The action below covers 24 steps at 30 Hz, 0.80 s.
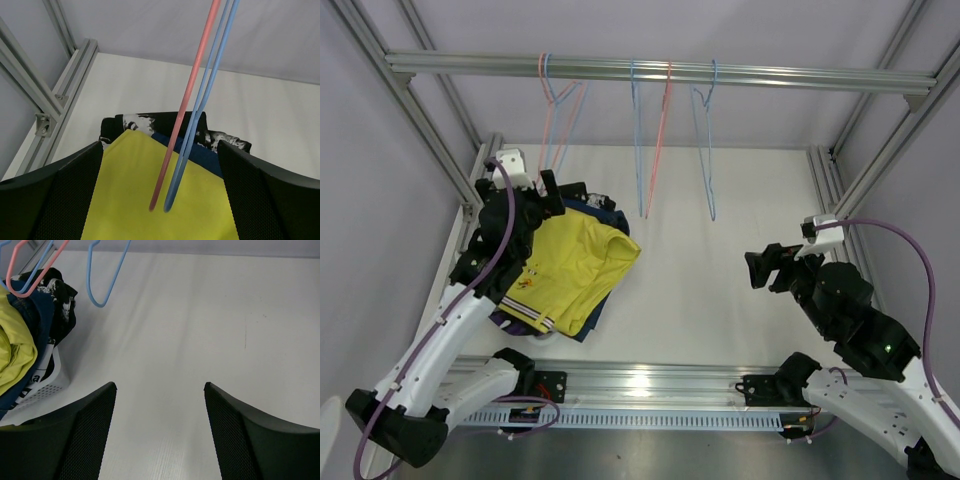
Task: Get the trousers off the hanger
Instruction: Move the hanger to the clothesline.
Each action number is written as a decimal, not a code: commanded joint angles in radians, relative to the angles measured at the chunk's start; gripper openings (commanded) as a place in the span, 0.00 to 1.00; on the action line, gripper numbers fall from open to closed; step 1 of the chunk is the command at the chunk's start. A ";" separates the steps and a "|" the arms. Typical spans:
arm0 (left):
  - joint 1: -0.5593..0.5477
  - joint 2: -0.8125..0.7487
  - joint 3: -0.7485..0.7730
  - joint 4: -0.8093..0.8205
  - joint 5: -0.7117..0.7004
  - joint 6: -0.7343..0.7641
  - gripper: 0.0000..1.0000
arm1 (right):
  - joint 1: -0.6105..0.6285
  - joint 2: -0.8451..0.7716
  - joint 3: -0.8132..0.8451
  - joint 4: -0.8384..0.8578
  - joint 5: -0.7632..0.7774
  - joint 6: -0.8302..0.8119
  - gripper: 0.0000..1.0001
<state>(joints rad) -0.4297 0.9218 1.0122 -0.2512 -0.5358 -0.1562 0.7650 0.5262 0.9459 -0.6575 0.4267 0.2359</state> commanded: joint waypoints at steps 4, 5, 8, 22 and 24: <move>0.040 0.011 0.039 0.001 0.111 0.000 0.99 | 0.008 -0.011 -0.019 0.035 -0.022 0.005 0.76; 0.040 0.009 0.029 0.013 0.120 0.003 0.99 | 0.010 -0.014 -0.021 0.033 -0.022 0.006 0.76; 0.040 0.023 0.029 0.023 0.177 0.006 0.82 | 0.011 -0.026 -0.029 0.035 -0.019 0.006 0.77; 0.039 0.048 0.046 -0.010 0.295 -0.009 0.18 | 0.016 -0.034 -0.036 0.033 0.001 0.013 0.77; 0.031 0.046 0.051 -0.016 0.301 -0.019 0.12 | 0.014 -0.034 -0.039 0.035 0.001 0.011 0.78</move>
<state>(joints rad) -0.3988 0.9745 1.0176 -0.2588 -0.2718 -0.1589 0.7734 0.4999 0.9127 -0.6529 0.4187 0.2371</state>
